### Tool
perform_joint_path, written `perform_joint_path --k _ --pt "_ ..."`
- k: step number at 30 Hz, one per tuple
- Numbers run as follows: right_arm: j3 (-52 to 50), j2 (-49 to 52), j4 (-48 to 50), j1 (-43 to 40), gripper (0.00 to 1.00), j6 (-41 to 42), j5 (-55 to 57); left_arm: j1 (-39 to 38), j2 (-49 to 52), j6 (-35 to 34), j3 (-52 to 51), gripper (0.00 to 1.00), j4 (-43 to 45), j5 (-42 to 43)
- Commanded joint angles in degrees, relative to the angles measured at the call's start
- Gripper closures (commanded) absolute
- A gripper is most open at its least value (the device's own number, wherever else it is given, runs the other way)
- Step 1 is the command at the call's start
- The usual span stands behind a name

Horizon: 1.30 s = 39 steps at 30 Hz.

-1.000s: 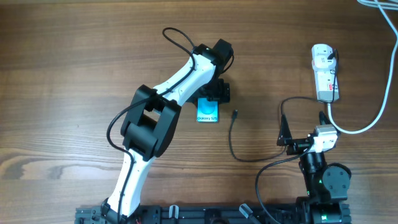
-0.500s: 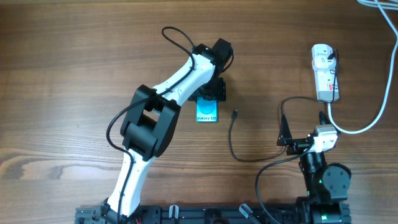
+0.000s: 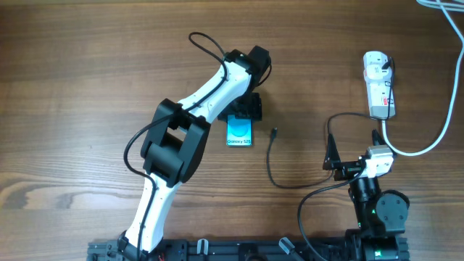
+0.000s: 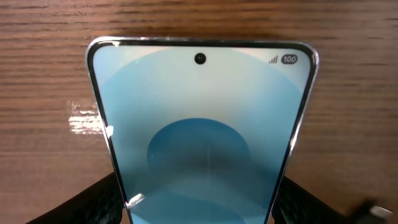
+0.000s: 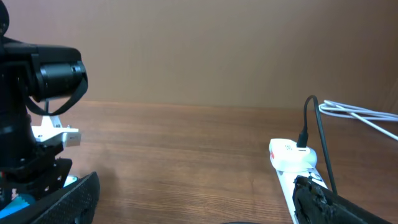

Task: Plug charger to phone and switch on socket
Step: 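Lower the left gripper and grasp the phone's bottom edge, then lift the phone with the left gripper and hold it upright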

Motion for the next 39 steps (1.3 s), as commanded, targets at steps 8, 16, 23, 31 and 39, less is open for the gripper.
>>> perform_joint_path --k 8,16,23,31,39 --pt "-0.2 -0.3 0.2 0.2 0.0 0.7 0.8 2.2 -9.4 -0.2 2.9 0.27 -5.6 18.6" --pt "-0.2 -0.3 0.2 0.2 0.0 0.7 0.7 10.2 -16.5 0.1 2.9 0.3 -6.7 46.8" --pt "-0.2 -0.3 0.2 0.2 0.0 0.7 0.8 16.0 -17.2 0.1 2.9 0.29 -6.6 69.3" --pt "-0.2 -0.3 0.2 0.2 0.0 0.7 0.8 20.2 -17.2 0.0 2.9 0.29 -6.6 86.7" --pt "-0.2 -0.3 0.2 0.2 0.0 0.7 0.8 23.9 -17.2 -4.5 2.9 0.3 -6.6 88.2"
